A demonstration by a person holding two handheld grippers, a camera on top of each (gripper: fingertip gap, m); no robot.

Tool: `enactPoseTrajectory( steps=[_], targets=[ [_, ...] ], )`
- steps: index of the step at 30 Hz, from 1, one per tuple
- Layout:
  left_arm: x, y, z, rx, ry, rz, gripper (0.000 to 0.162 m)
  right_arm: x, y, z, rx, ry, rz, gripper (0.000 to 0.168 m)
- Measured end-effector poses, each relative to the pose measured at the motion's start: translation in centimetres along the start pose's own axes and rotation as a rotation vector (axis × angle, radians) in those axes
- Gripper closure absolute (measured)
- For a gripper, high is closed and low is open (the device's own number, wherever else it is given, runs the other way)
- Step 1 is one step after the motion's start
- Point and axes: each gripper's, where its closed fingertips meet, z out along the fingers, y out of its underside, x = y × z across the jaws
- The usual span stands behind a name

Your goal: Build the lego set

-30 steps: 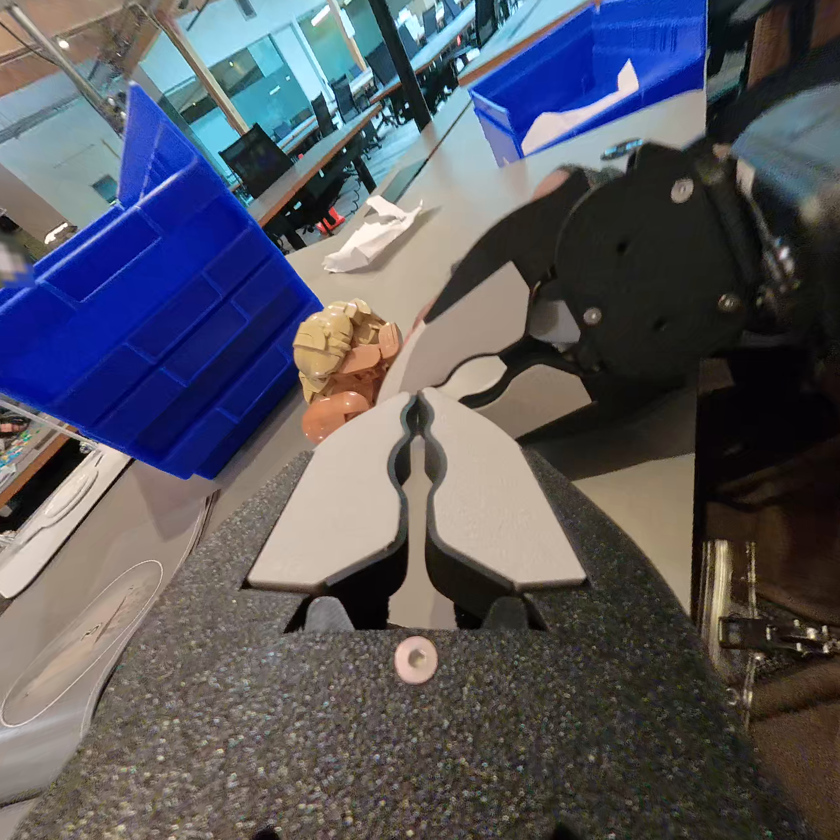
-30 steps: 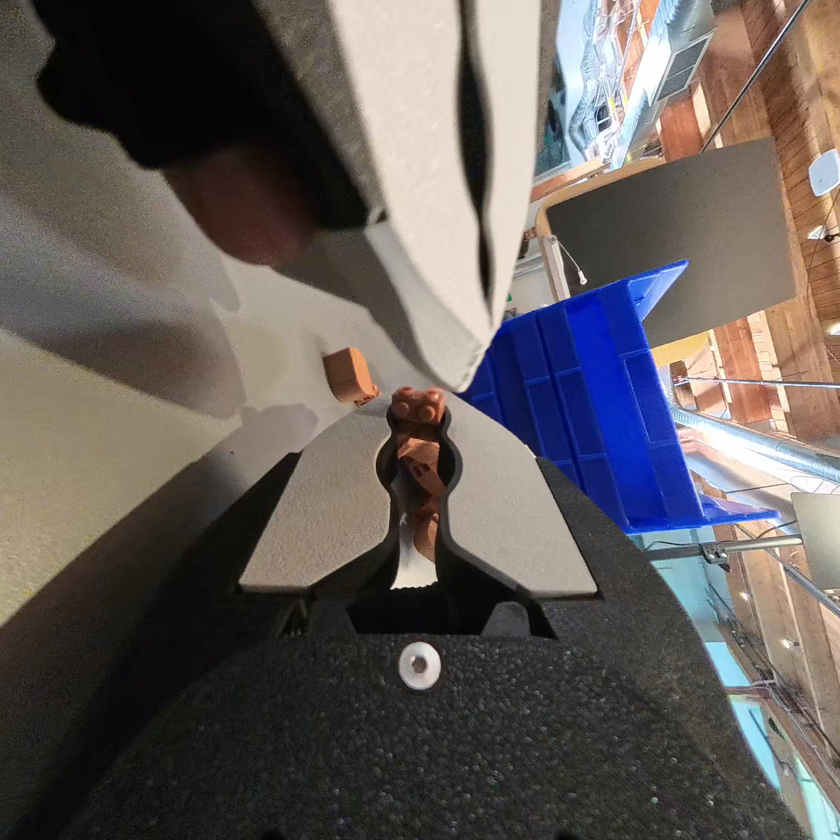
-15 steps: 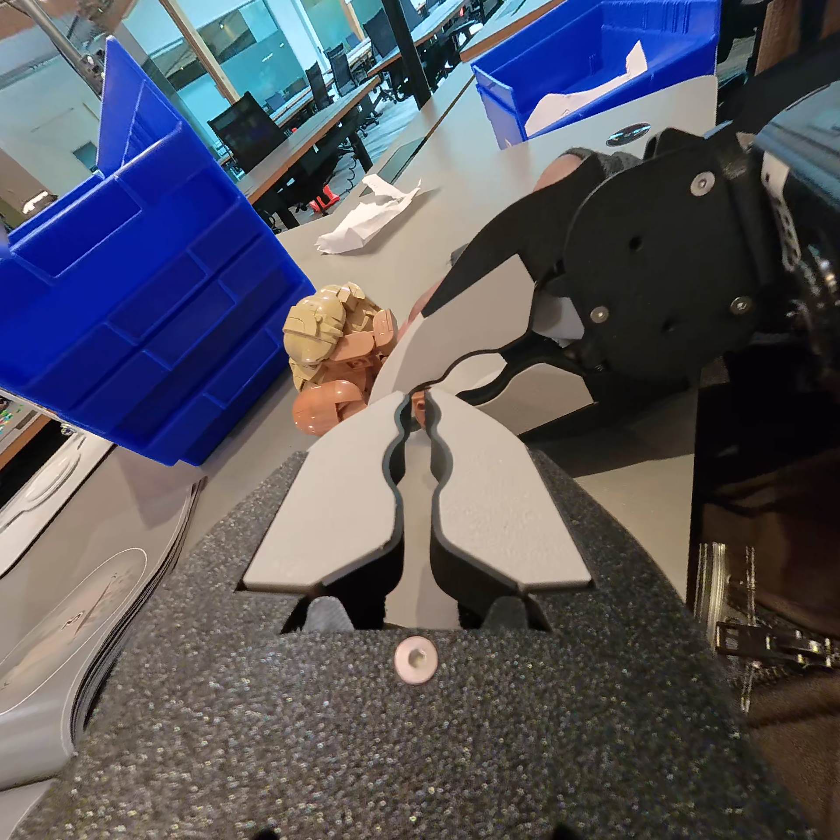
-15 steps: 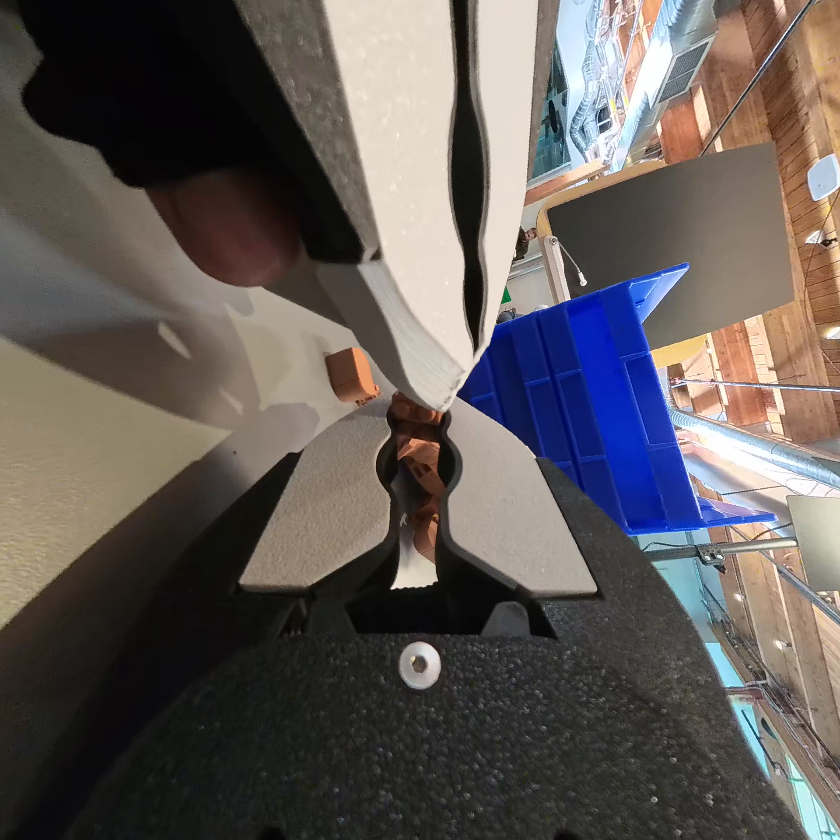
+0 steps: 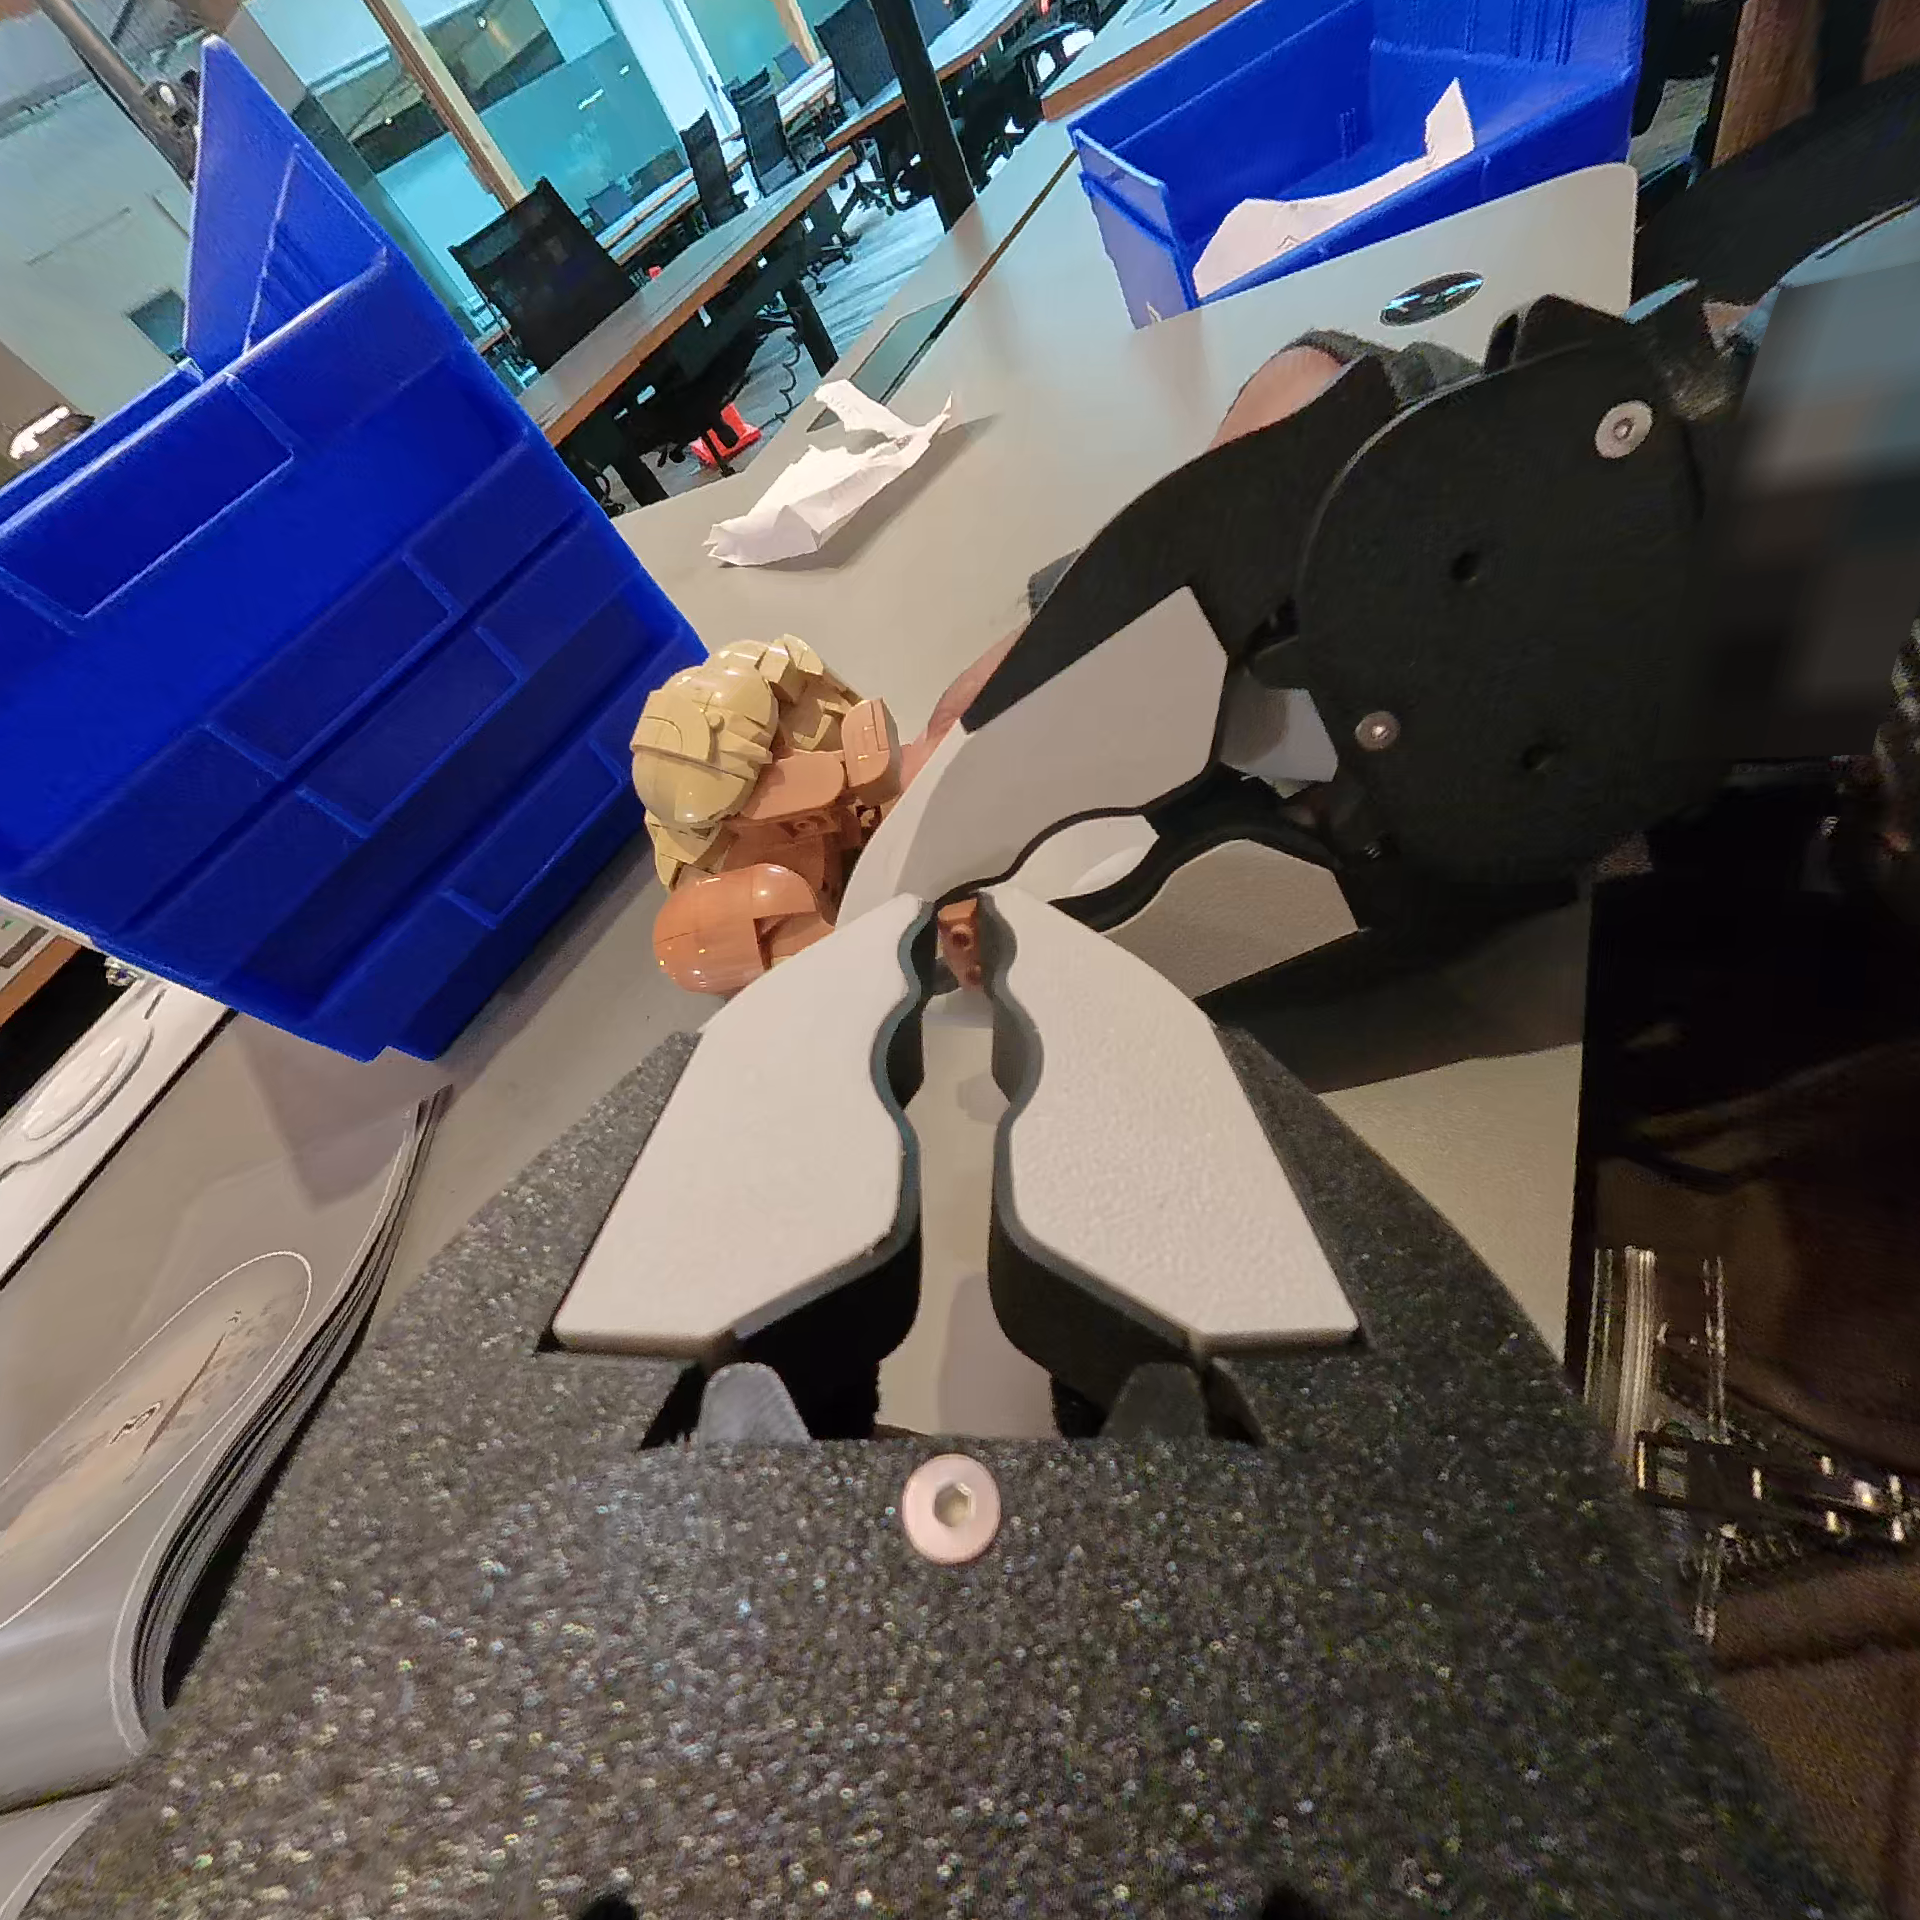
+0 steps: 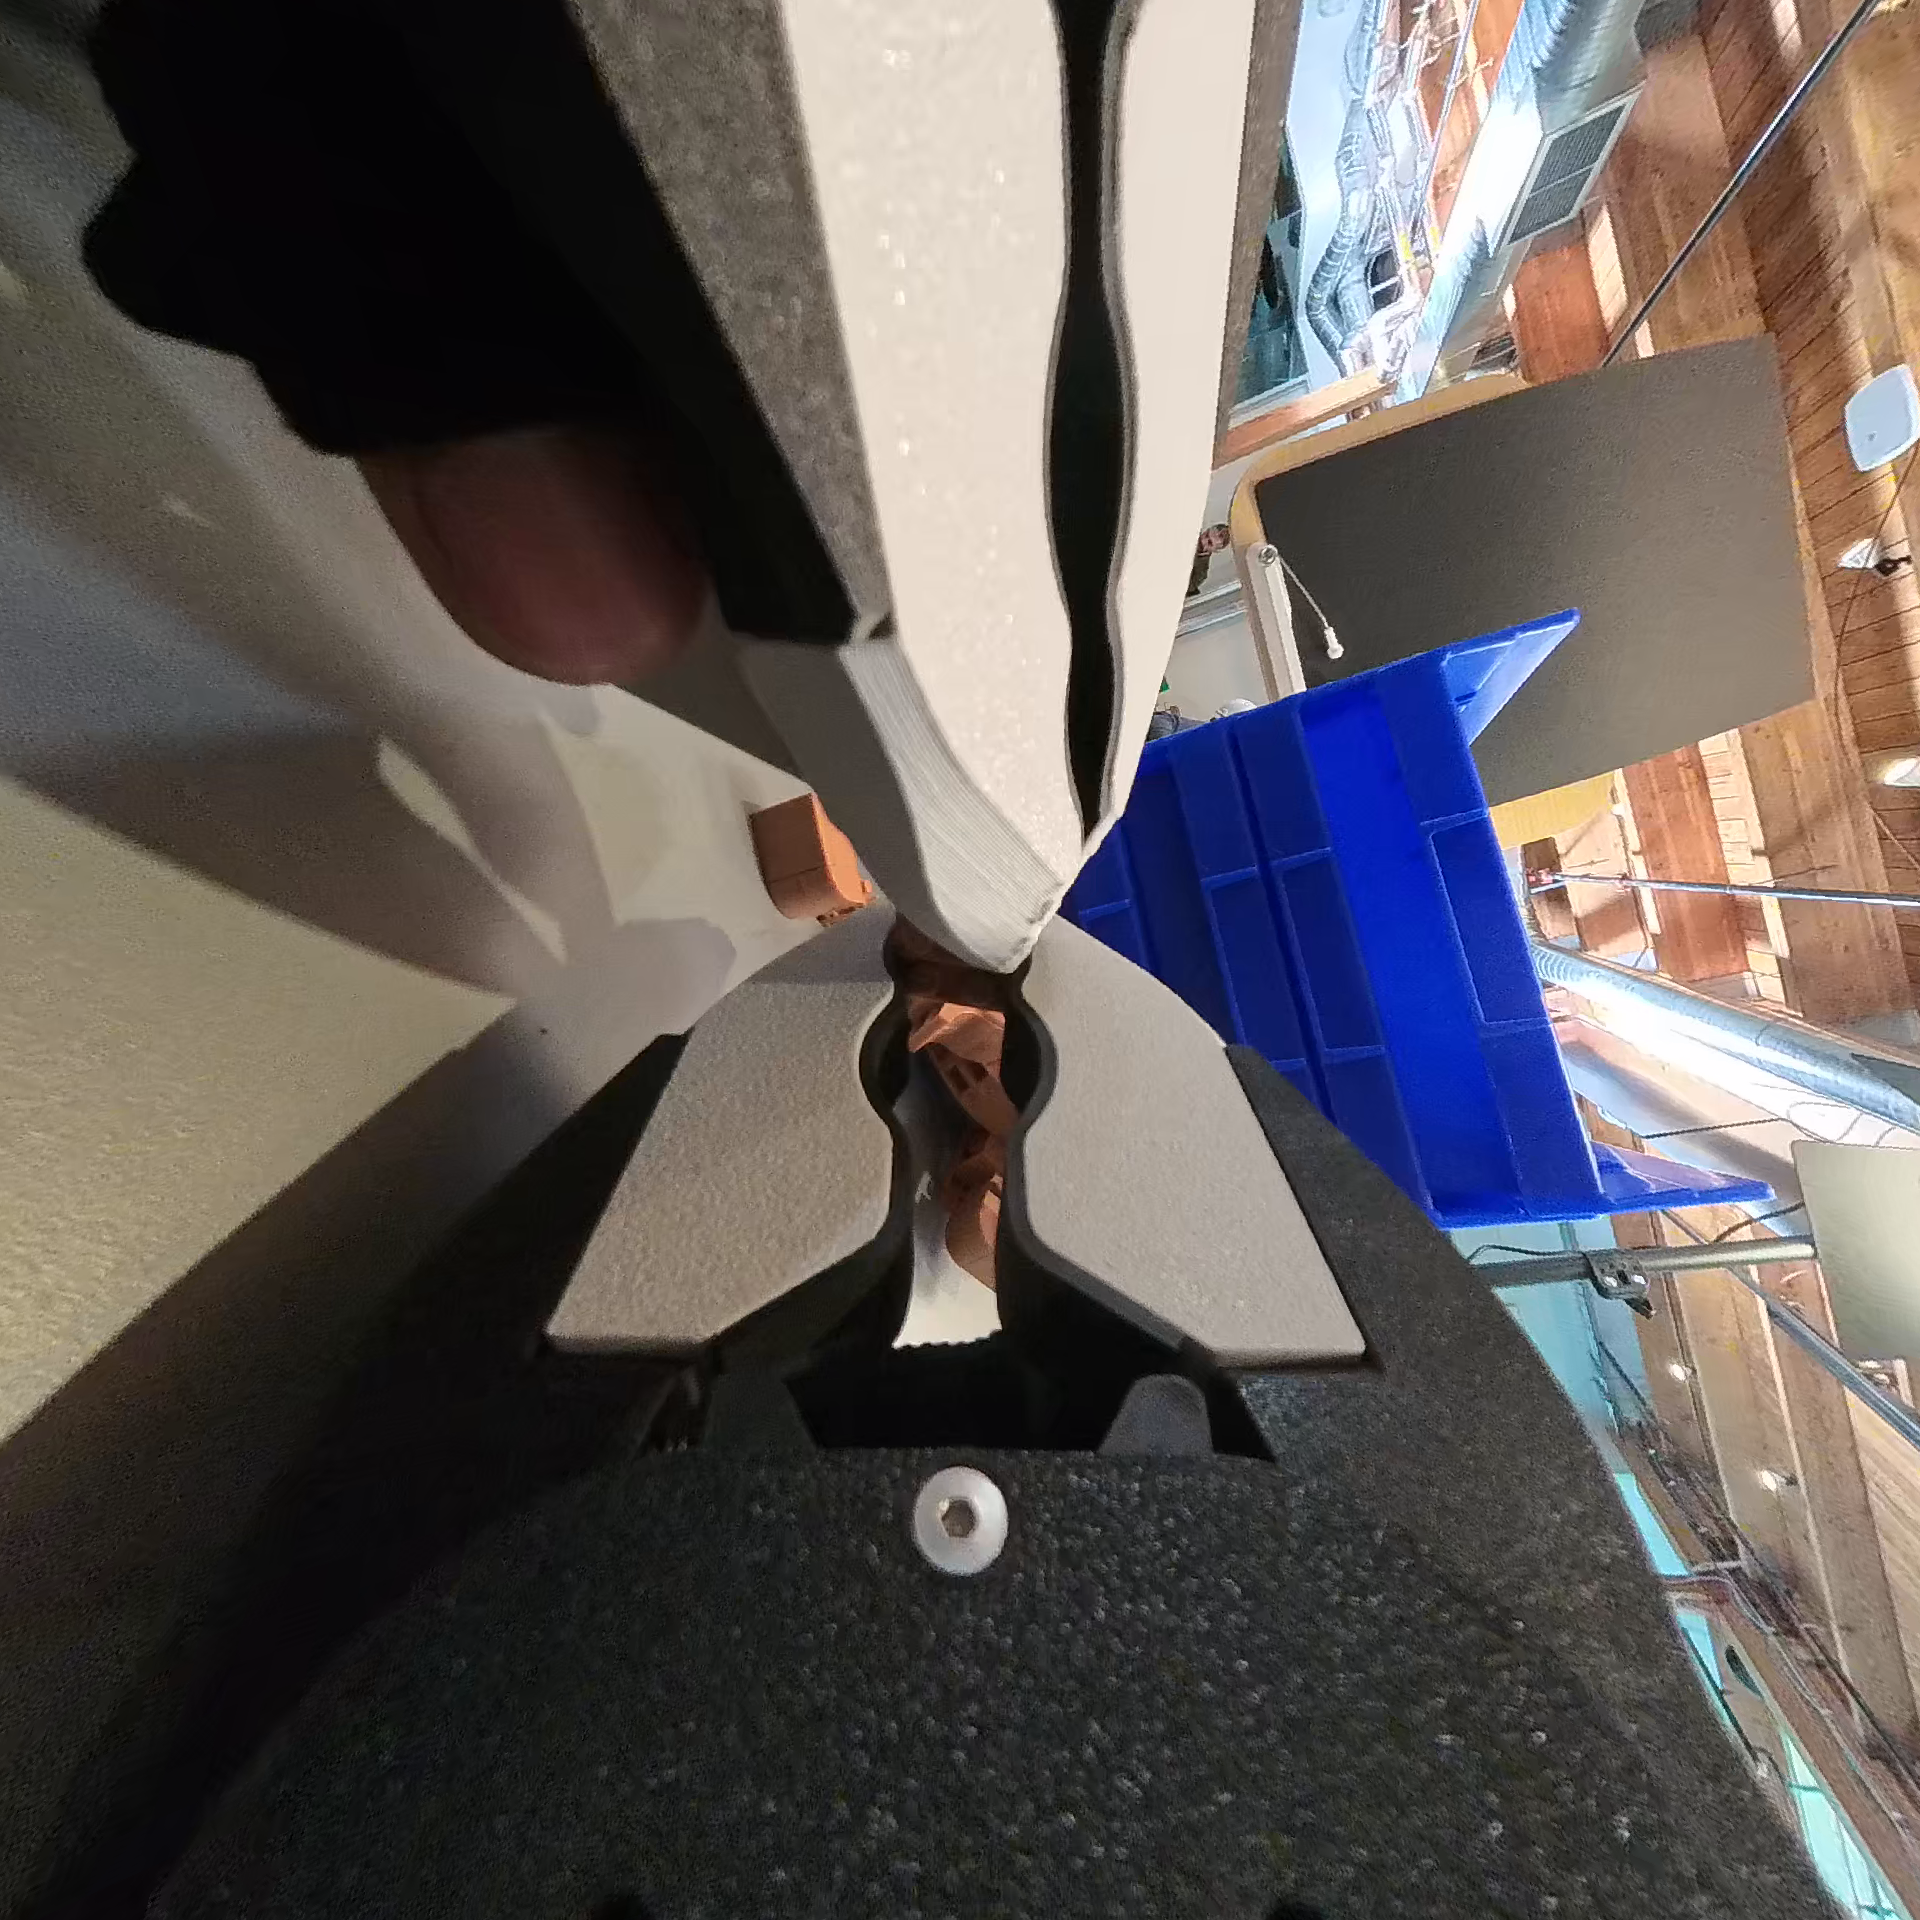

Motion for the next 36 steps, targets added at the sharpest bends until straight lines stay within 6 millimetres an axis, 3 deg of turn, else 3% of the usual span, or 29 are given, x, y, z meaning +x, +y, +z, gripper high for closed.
enactPoseTrajectory(
  steps=[11,13,15,17,19,29,36],
  targets=[
    [0.1,0.0,0.0,-0.004,0.020,0.014,0.155,0.0,0.1,0.0,-0.008,-0.004,-0.004,0.156],
    [0.9,-0.4,-0.1,0.023,0.068,0.036,0.161,0.3,0.1,-0.1,-0.011,0.007,0.002,0.158],
    [3.5,0.5,0.3,-0.021,0.181,0.063,0.162,2.1,1.1,-0.1,-0.056,0.089,0.040,0.160],
    [3.4,1.6,0.8,-0.082,0.112,0.170,0.162,2.1,1.2,-0.2,-0.039,0.070,0.088,0.160],
    [3.6,1.5,0.7,-0.072,0.129,0.172,0.162,2.3,0.8,-0.4,-0.022,0.090,0.068,0.160],
    [-0.1,-0.3,-0.5,0.011,0.092,-0.106,0.157,1.7,0.4,-0.3,-0.001,0.071,0.045,0.159],
    [0.0,-0.3,-0.1,0.002,0.081,-0.136,0.143,1.5,0.3,-0.2,-0.005,0.070,0.033,0.159]
  ],
)
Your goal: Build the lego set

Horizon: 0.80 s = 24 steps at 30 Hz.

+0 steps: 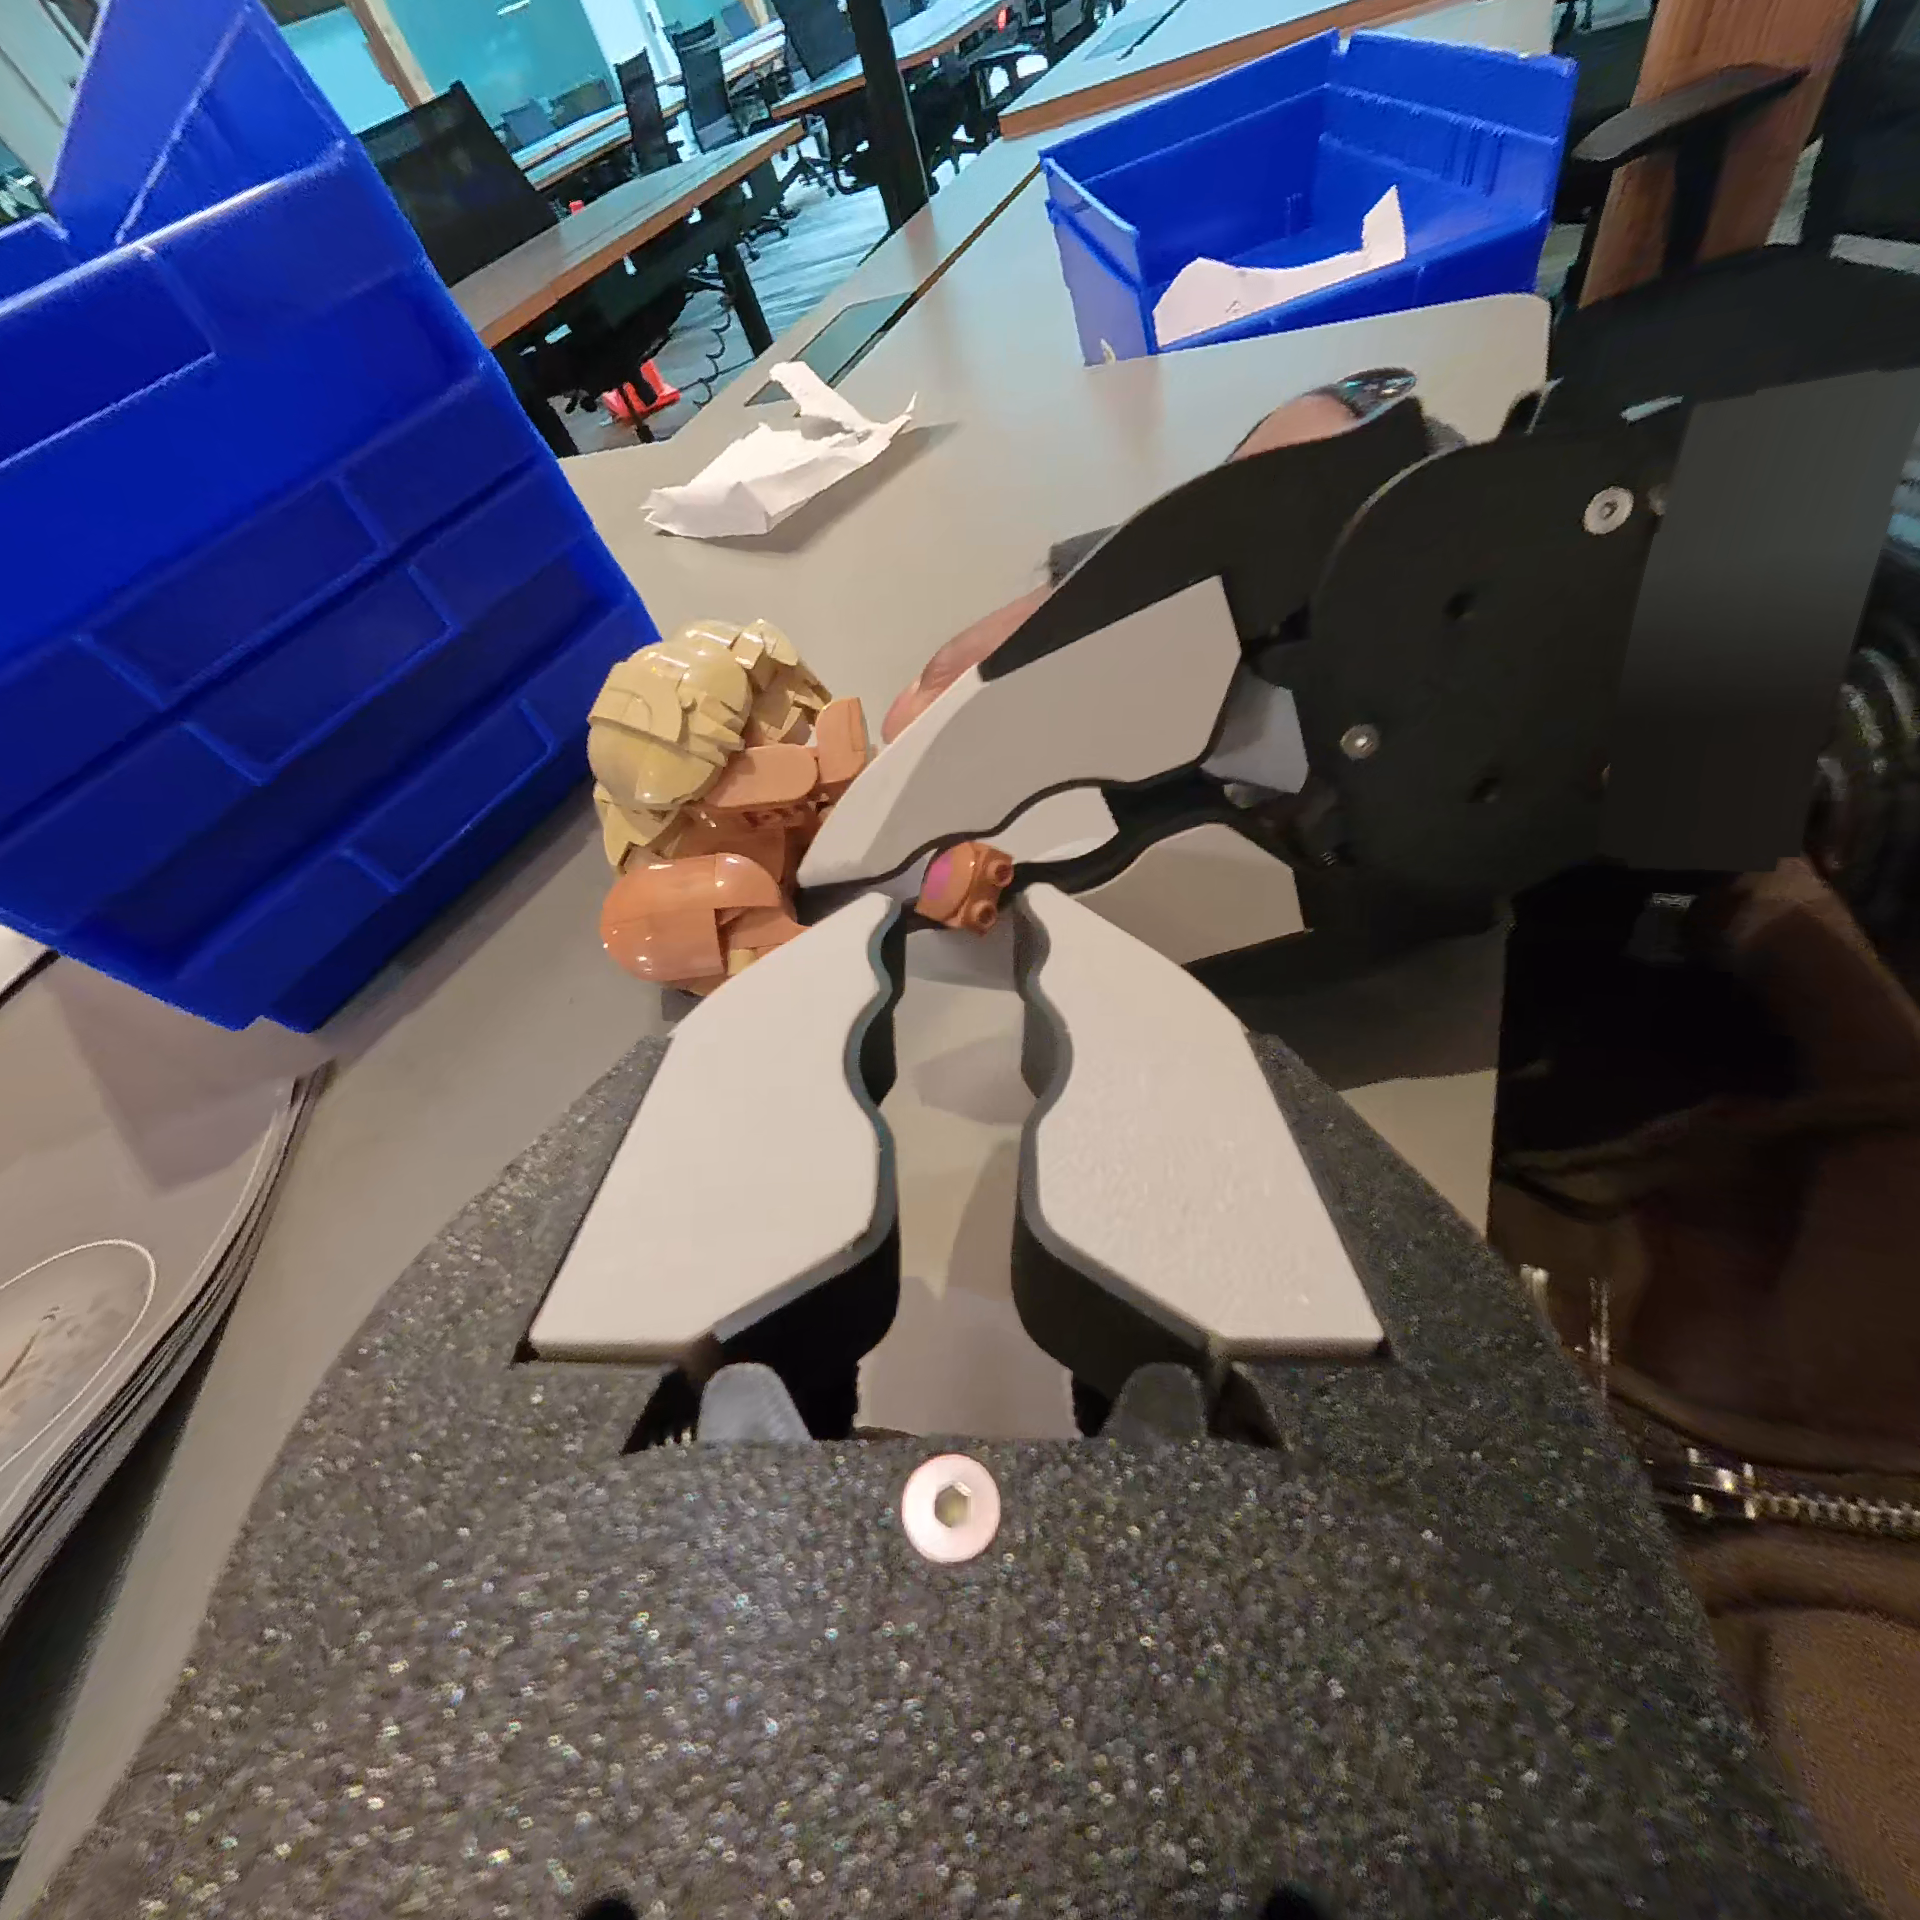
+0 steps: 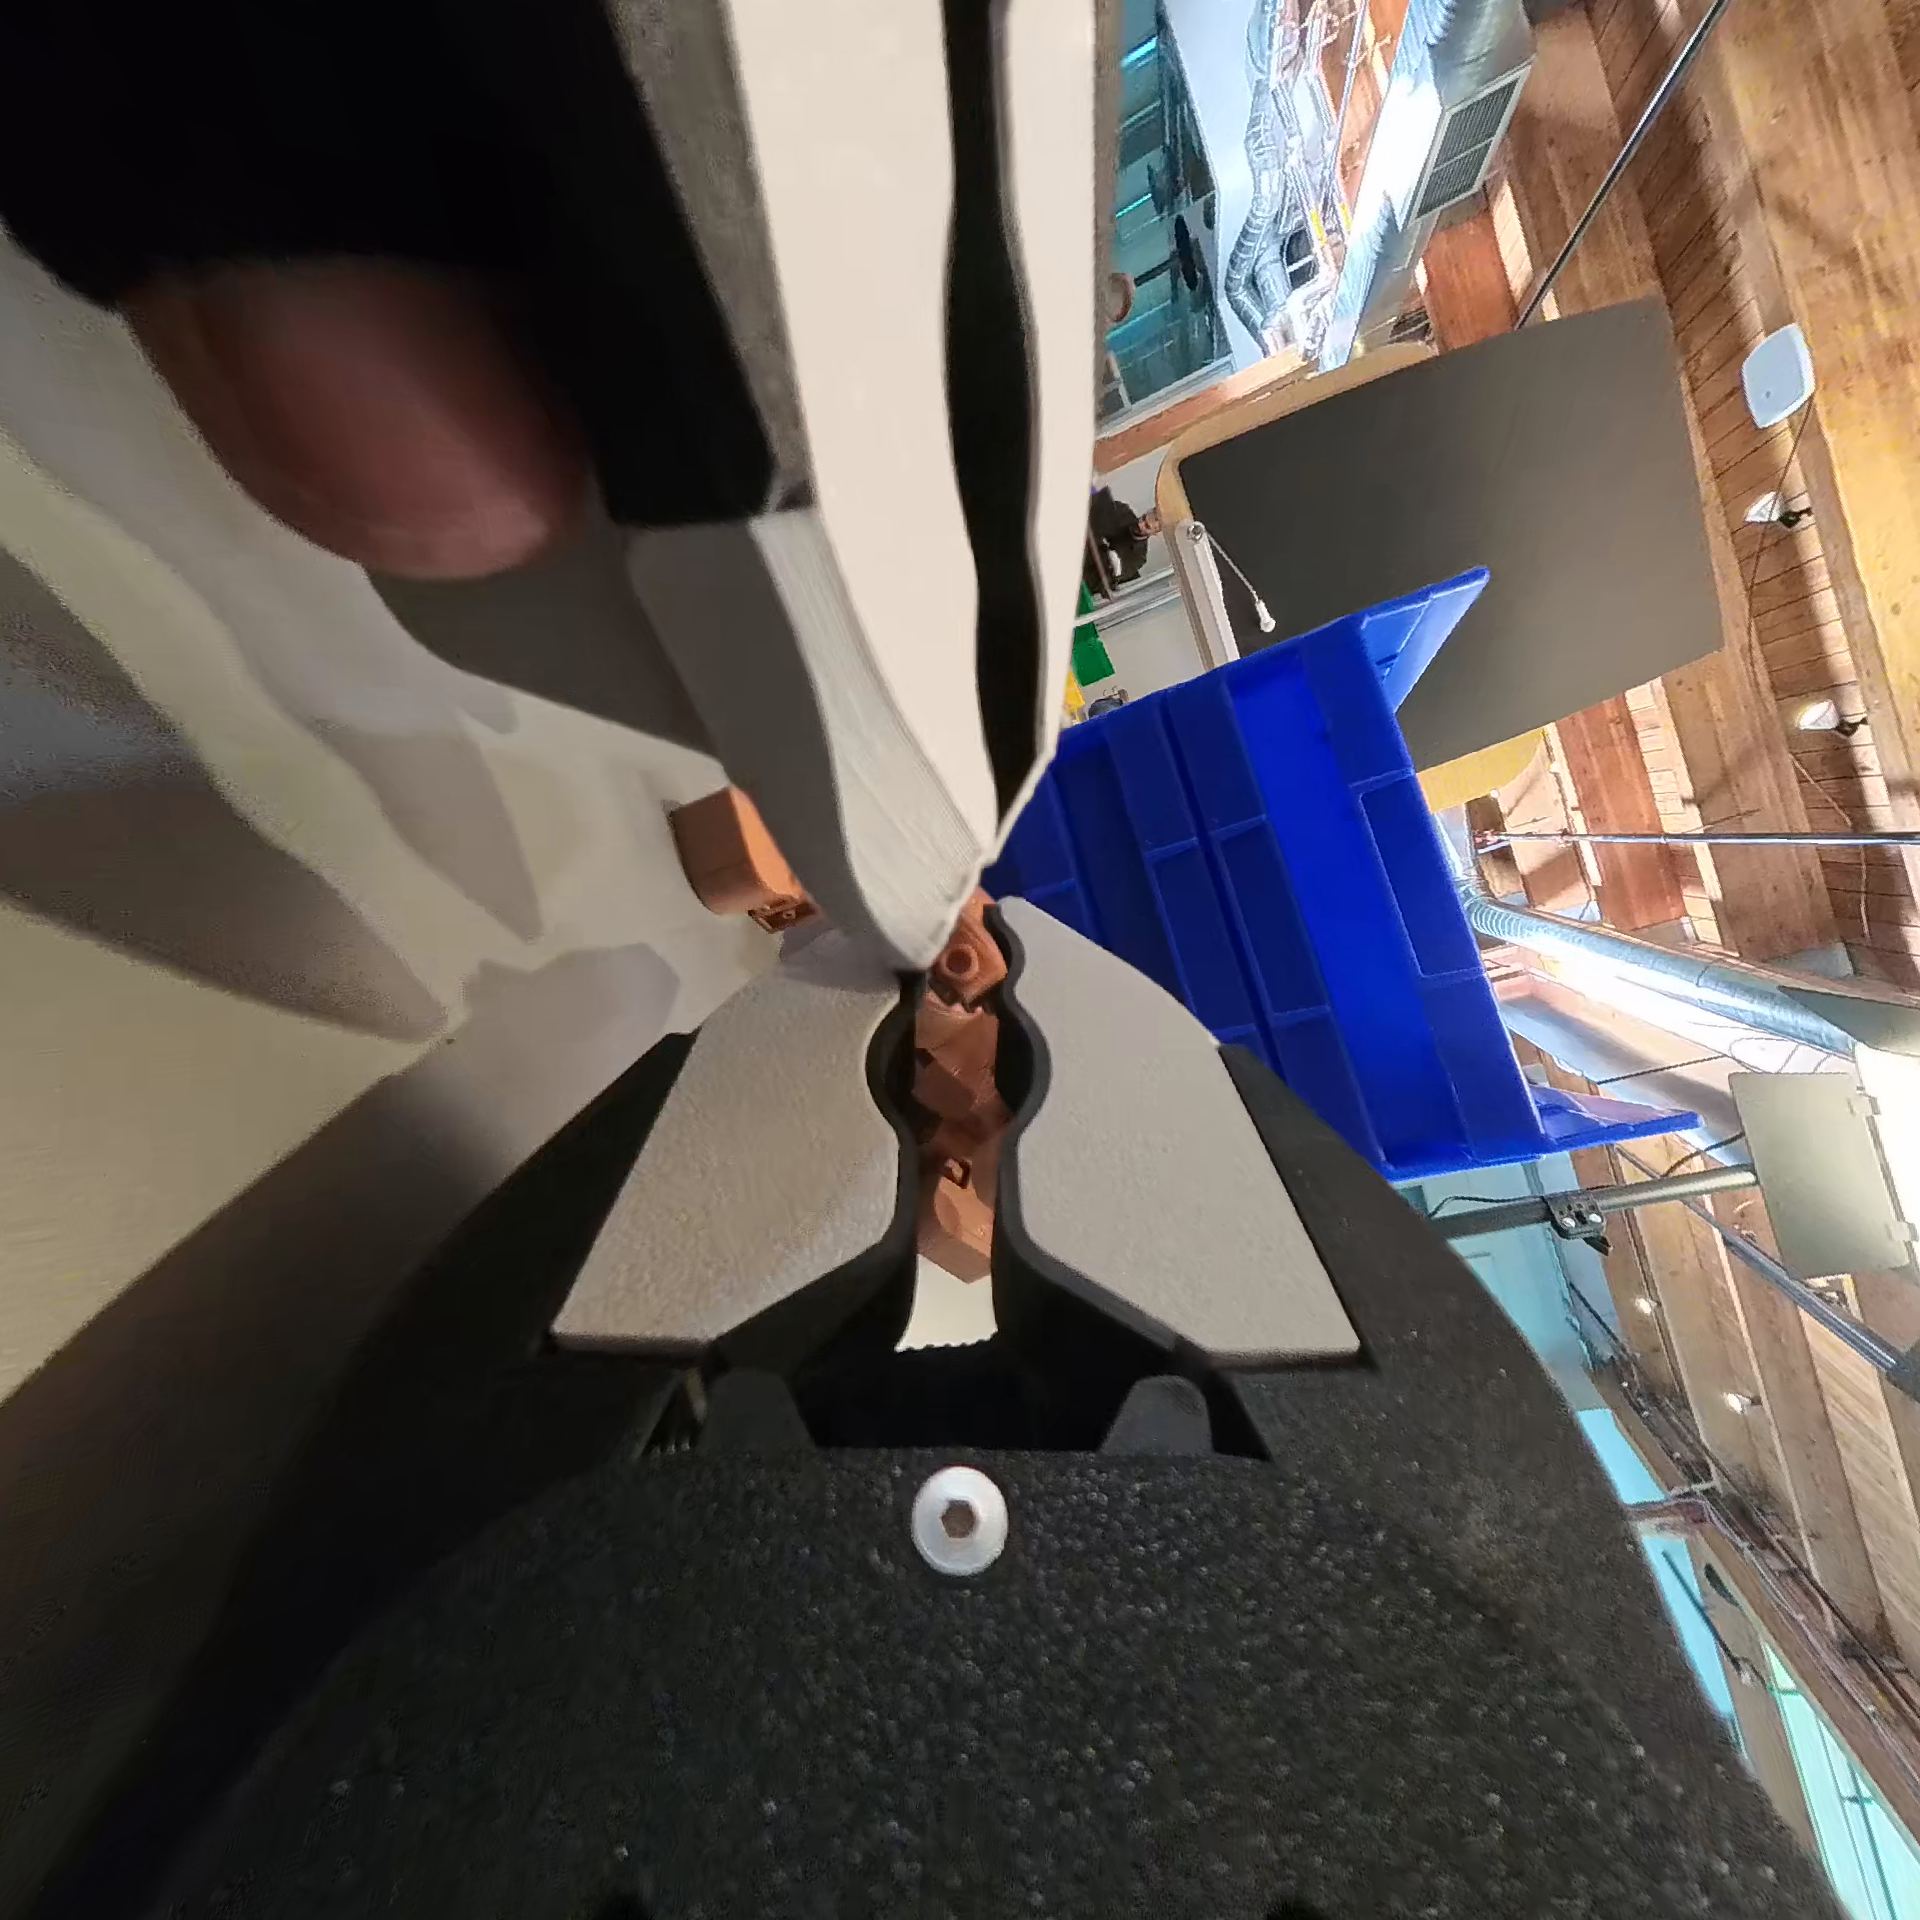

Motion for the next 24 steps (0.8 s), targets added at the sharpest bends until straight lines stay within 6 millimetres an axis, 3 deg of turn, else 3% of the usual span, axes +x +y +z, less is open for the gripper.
enactPoseTrajectory(
  steps=[10,18,24],
  targets=[
    [0.3,0.1,0.5,-0.019,0.031,-0.016,0.147,-0.2,-0.4,-0.1,0.018,0.007,-0.038,0.157],
    [0.2,-1.2,-0.4,0.128,0.155,-0.289,0.150,0.7,-0.8,-0.5,0.050,0.053,0.000,0.152],
    [0.3,-1.9,-0.6,0.189,0.211,-0.401,0.150,1.3,-1.3,-0.9,0.081,0.085,0.027,0.151]
  ],
)
